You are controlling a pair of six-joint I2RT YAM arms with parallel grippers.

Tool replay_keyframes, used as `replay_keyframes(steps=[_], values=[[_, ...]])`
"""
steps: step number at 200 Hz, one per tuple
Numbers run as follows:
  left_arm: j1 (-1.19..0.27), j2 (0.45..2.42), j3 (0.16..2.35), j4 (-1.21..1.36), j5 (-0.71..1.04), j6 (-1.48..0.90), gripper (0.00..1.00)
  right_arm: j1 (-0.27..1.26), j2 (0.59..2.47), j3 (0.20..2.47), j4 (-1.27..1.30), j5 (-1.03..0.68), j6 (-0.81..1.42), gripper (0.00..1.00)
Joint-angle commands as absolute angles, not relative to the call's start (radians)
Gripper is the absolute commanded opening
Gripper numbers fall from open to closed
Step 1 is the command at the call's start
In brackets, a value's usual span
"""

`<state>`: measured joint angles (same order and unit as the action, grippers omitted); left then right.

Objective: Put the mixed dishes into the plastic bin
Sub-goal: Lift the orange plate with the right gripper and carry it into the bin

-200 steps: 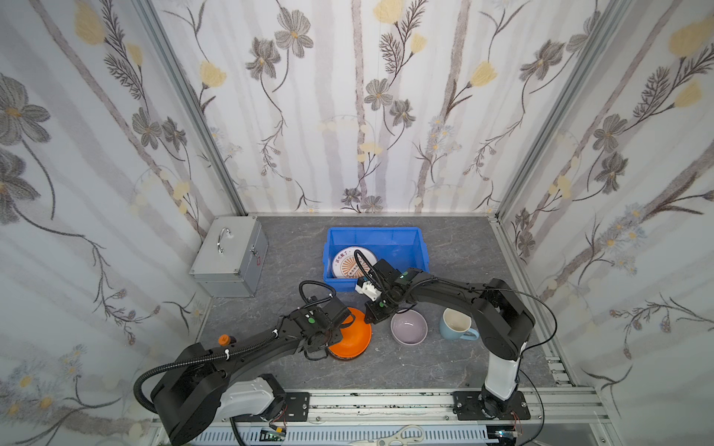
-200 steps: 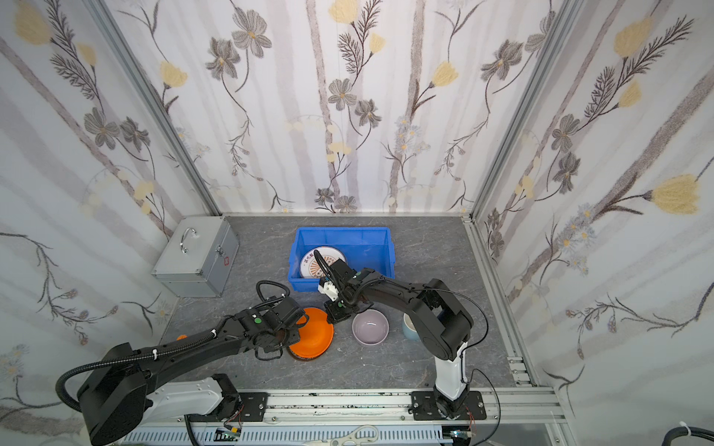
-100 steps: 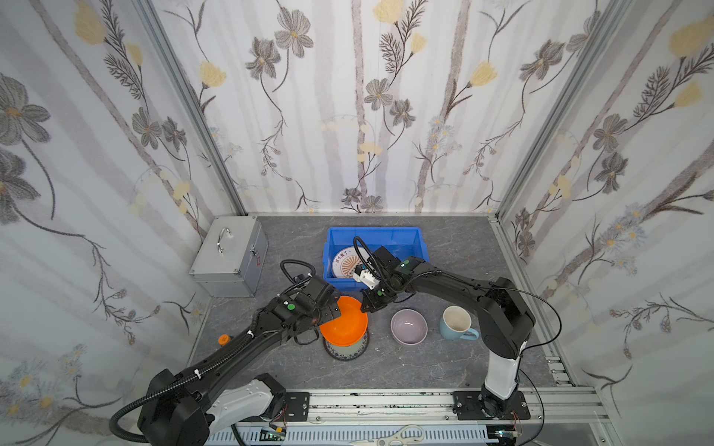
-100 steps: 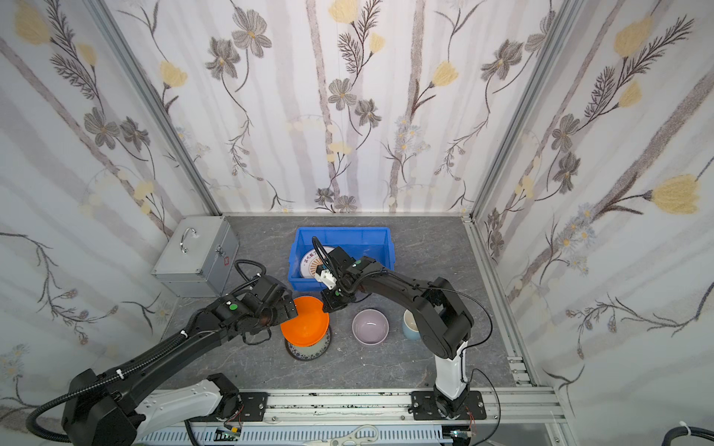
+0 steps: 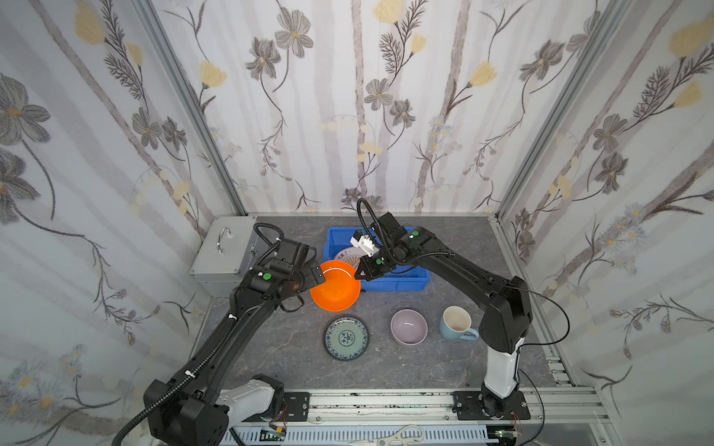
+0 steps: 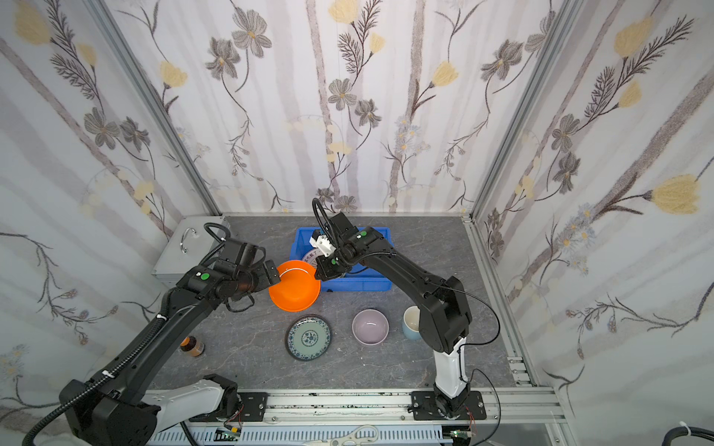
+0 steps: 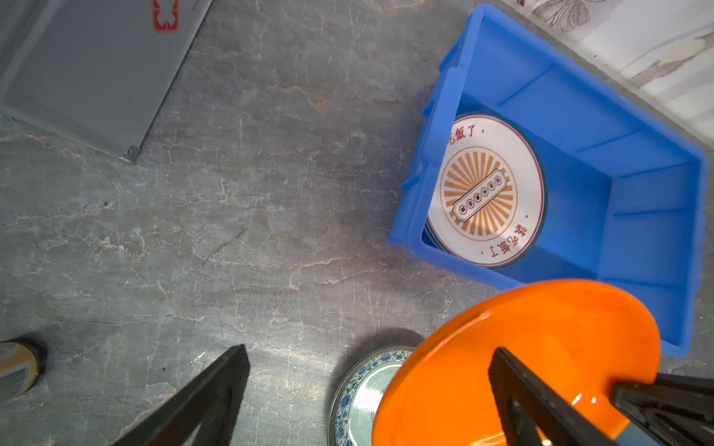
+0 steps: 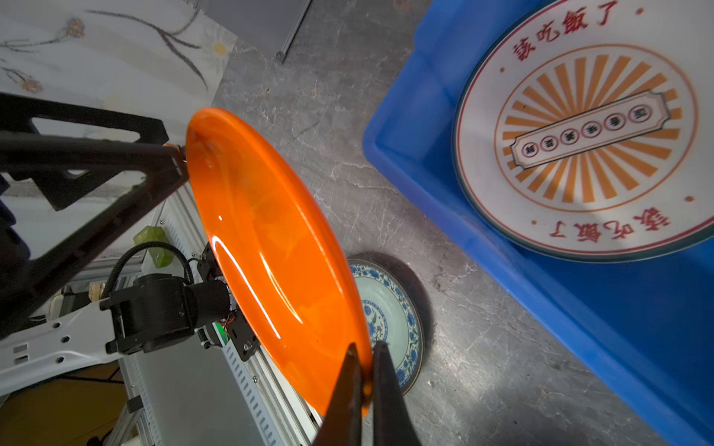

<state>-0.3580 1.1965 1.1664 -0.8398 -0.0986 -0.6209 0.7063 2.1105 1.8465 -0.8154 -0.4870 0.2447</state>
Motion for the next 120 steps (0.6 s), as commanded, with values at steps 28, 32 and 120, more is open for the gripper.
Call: replay_keyframes(steps=[28,32,120], values=[[-0.310,1.297,1.268,-0.808,-0.029,-0.536,1.00,0.608,2.223,2.004,-0.833,-0.487,0.256,0.06],[-0.306,1.306,1.274,-0.804,-0.024,-0.532,1.00,0.601,2.235,2.018,-0.833,-0.489,0.257,0.06],[-0.255,1.476,1.416,-0.796,0.070,-0.459,1.00,0.499,2.433,2.146,-0.778,-0.480,0.312,0.06]])
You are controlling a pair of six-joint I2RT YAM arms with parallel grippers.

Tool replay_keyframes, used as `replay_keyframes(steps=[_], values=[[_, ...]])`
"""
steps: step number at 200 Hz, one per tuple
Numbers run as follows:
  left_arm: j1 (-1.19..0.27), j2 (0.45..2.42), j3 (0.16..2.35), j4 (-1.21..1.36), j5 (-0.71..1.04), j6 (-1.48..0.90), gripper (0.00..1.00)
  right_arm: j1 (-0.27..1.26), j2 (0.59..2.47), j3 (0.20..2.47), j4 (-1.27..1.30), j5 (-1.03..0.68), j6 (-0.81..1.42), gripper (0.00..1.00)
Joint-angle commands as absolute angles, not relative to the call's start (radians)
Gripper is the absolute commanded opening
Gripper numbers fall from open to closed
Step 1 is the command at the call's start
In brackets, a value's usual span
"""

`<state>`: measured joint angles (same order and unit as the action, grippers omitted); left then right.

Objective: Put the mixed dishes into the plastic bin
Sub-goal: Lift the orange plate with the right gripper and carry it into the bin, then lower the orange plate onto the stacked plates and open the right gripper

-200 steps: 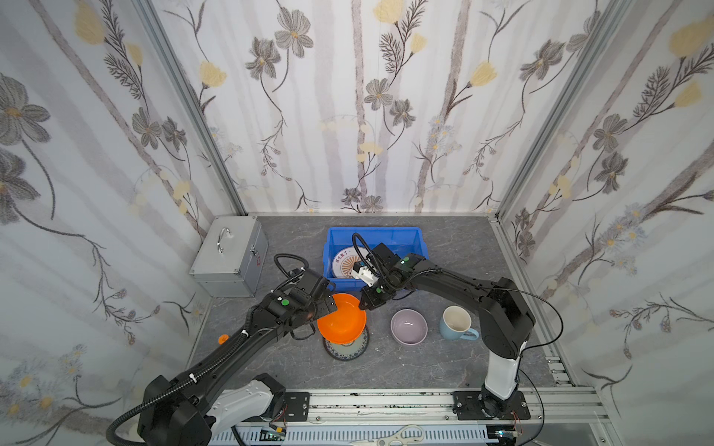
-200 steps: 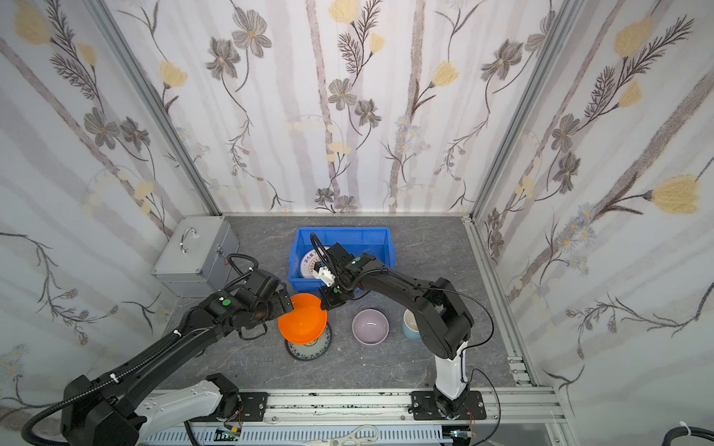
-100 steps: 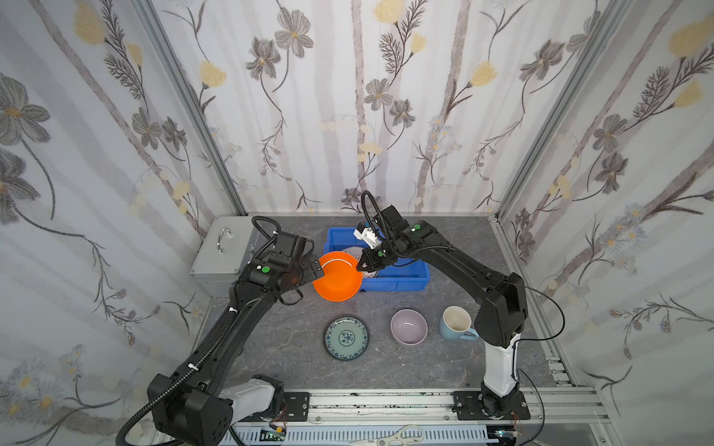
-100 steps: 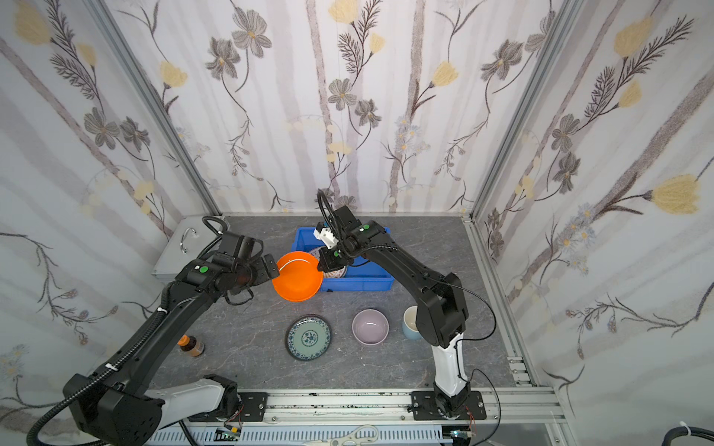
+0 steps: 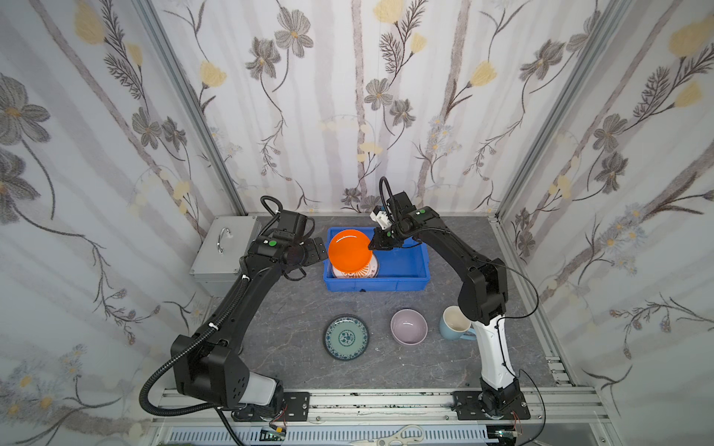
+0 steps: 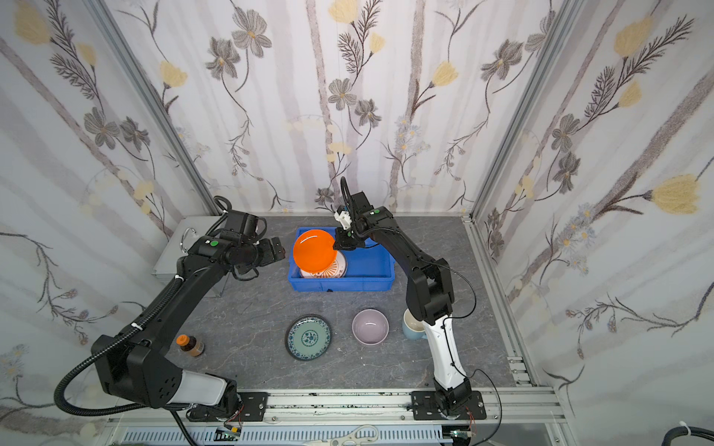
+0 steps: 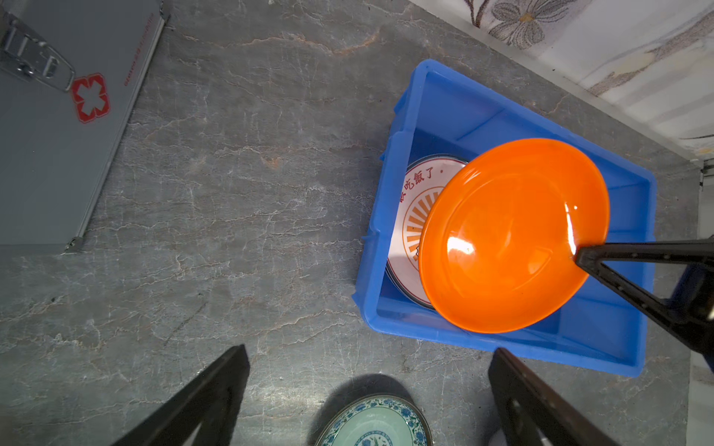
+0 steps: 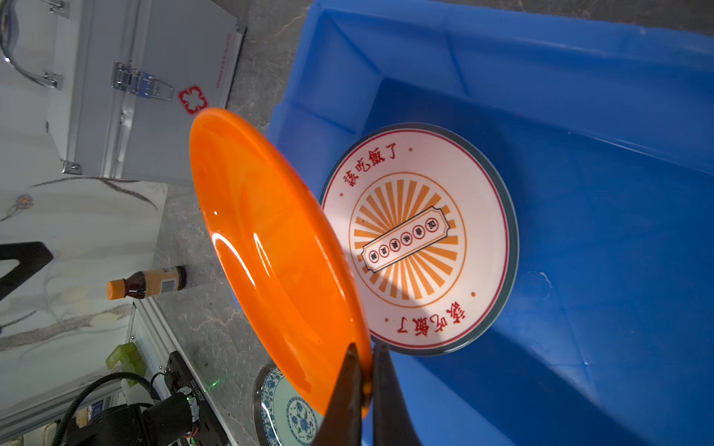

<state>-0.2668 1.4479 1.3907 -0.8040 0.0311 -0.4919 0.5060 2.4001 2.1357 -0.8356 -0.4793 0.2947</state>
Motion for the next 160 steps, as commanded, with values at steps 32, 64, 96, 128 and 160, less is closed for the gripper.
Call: replay_keyframes(steps=[32,64,96,128,160], values=[[-0.241,1.524,1.447,-0.801,0.096,-0.446,1.00,0.495,2.484,2.146,-0.761,-0.489,0.324,0.06],[-0.235,1.555,1.482,-0.806,0.111,-0.437,1.00,0.494,2.517,2.146,-0.749,-0.491,0.337,0.06],[-0.231,1.568,1.482,-0.804,0.122,-0.433,1.00,0.493,2.541,2.146,-0.747,-0.478,0.341,0.06],[-0.228,1.565,1.472,-0.804,0.126,-0.431,1.00,0.488,2.552,2.146,-0.747,-0.475,0.340,0.09],[-0.224,1.556,1.460,-0.801,0.126,-0.430,1.00,0.480,2.565,2.146,-0.748,-0.473,0.343,0.12]])
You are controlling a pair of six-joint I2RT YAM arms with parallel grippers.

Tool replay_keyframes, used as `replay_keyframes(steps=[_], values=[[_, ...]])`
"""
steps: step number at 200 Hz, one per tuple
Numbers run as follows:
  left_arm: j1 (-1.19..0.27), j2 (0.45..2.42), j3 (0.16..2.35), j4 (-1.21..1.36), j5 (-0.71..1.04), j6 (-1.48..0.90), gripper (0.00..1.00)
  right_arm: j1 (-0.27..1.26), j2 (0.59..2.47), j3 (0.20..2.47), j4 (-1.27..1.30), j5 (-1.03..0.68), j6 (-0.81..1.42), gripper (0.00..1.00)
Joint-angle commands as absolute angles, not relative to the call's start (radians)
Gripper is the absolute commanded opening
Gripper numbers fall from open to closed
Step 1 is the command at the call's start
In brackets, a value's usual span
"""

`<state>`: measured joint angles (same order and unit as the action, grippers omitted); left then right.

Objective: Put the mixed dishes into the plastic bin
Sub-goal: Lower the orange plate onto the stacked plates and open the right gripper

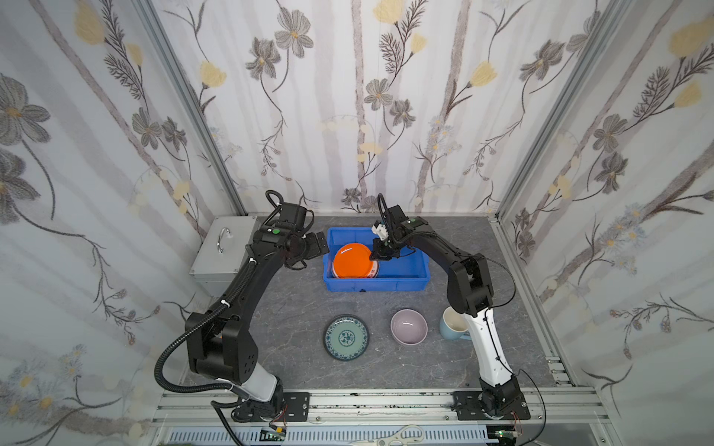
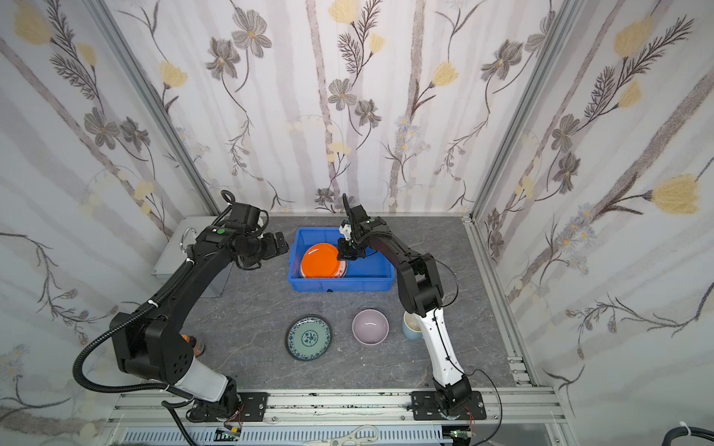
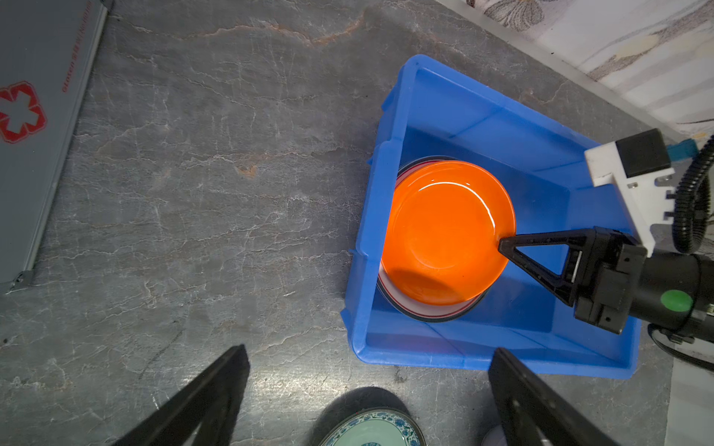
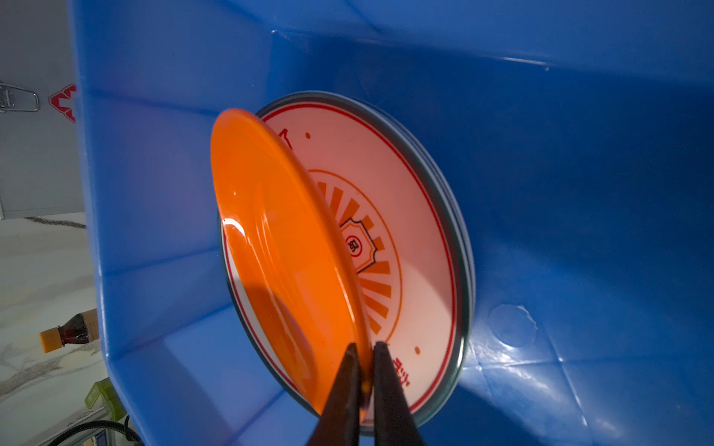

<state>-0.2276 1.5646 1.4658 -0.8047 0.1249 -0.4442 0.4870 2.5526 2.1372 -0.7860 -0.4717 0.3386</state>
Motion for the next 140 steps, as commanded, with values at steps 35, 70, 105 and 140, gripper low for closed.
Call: replay_keyframes(steps=[35,70,105,140], values=[[-0.223,1.547,1.460,-0.803,0.126,-0.432,1.00,0.473,2.568,2.145,-0.748,-0.477,0.343,0.16],[-0.224,1.538,1.434,-0.803,0.128,-0.439,1.00,0.468,2.557,2.143,-0.755,-0.456,0.332,0.27],[-0.224,1.522,1.422,-0.806,0.128,-0.443,1.00,0.460,2.534,2.141,-0.779,-0.426,0.313,0.27],[-0.223,1.470,1.362,-0.815,0.115,-0.454,1.00,0.463,2.446,2.141,-0.822,-0.366,0.277,0.30]])
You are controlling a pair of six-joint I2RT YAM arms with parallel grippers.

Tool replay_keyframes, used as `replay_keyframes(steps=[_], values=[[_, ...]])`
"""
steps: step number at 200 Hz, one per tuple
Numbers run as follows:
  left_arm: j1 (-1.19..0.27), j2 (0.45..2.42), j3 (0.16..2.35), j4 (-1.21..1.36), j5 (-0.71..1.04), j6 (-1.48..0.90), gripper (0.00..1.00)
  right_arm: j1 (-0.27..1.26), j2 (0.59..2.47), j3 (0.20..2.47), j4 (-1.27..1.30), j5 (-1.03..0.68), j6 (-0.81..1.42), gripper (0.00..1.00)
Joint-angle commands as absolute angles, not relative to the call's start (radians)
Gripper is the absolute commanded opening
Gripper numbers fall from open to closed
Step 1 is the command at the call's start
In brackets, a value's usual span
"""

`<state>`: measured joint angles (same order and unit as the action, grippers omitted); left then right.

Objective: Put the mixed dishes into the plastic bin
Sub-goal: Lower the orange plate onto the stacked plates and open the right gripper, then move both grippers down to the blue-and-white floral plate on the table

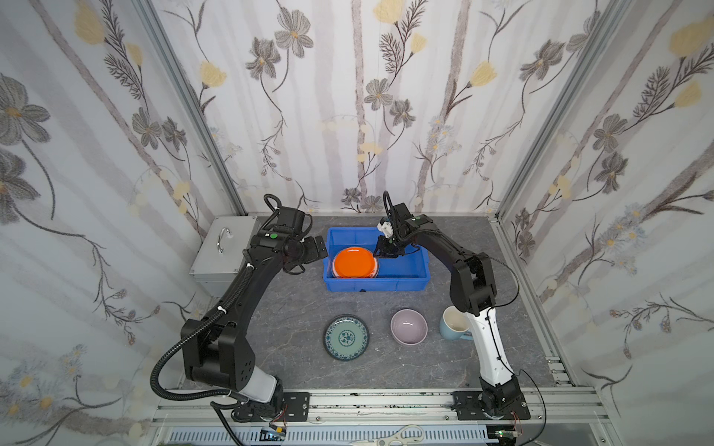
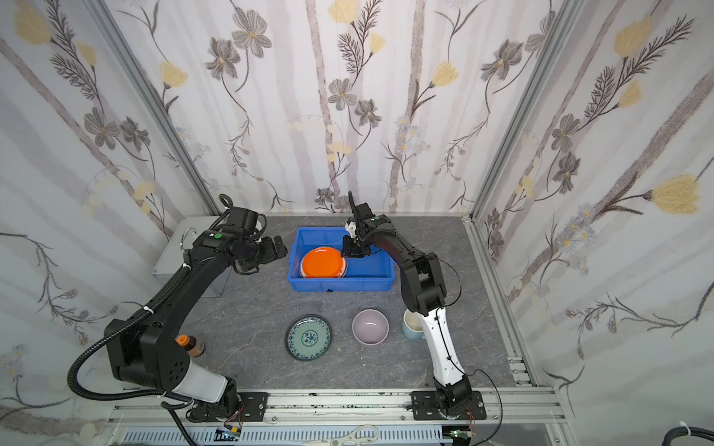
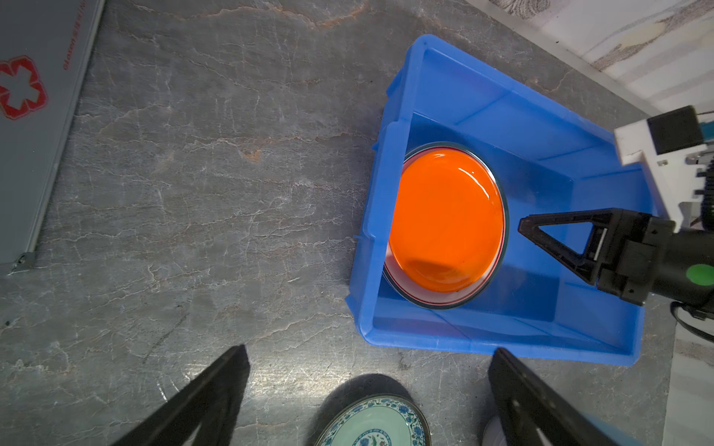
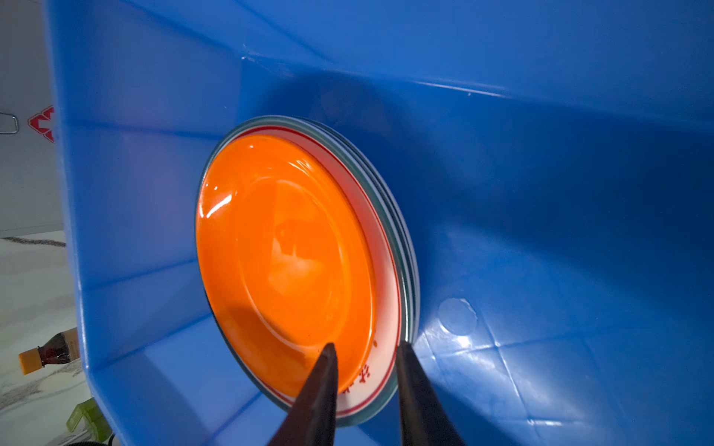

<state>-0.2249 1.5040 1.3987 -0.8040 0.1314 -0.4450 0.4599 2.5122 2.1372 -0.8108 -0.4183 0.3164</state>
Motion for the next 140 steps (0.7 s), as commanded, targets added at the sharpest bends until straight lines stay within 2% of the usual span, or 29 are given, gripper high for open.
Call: replay_keyframes(steps=[1,36,71,103,140], values=[[-0.223,1.467,1.359,-0.815,0.115,-0.455,1.00,0.463,2.442,2.141,-0.823,-0.364,0.278,0.30],[-0.223,1.371,1.155,-0.768,0.113,-0.518,1.00,0.486,2.316,2.140,-0.869,-0.315,0.248,0.34],[-0.235,1.190,0.904,-0.720,0.152,-0.625,0.86,0.572,2.202,2.106,-0.923,-0.261,0.202,0.35],[-0.294,1.081,0.729,-0.692,0.147,-0.727,0.81,0.684,2.112,1.950,-0.900,-0.249,0.181,0.35],[-0.463,1.019,0.640,-0.692,0.070,-0.865,0.78,0.767,2.035,1.703,-0.787,-0.312,0.210,0.35]])
